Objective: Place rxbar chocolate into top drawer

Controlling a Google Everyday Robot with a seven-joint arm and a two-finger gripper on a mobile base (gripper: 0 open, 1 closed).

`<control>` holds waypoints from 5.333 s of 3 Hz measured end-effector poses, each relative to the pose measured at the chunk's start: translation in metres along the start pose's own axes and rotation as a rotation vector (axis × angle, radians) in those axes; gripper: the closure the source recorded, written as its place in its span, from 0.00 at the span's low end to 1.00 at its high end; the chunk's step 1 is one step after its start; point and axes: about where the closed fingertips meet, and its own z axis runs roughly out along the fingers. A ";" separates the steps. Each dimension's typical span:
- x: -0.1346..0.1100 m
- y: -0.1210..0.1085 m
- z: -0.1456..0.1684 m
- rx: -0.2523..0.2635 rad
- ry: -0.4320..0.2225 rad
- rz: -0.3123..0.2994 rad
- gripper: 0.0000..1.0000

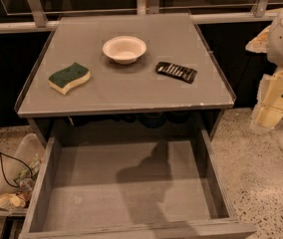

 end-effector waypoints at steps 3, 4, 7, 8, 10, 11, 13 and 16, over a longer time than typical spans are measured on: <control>-0.045 -0.041 0.019 0.040 -0.241 0.038 0.00; -0.054 -0.072 0.030 0.056 -0.429 0.104 0.00; -0.071 -0.092 0.051 0.059 -0.484 0.122 0.00; -0.084 -0.126 0.086 0.065 -0.513 0.148 0.00; -0.095 -0.164 0.139 0.048 -0.522 0.169 0.00; -0.099 -0.169 0.156 0.029 -0.520 0.172 0.00; -0.107 -0.176 0.192 -0.018 -0.505 0.175 0.00; -0.107 -0.188 0.219 -0.048 -0.475 0.207 0.00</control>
Offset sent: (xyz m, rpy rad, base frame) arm 0.0485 0.0479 0.0003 0.1769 -0.0743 0.0292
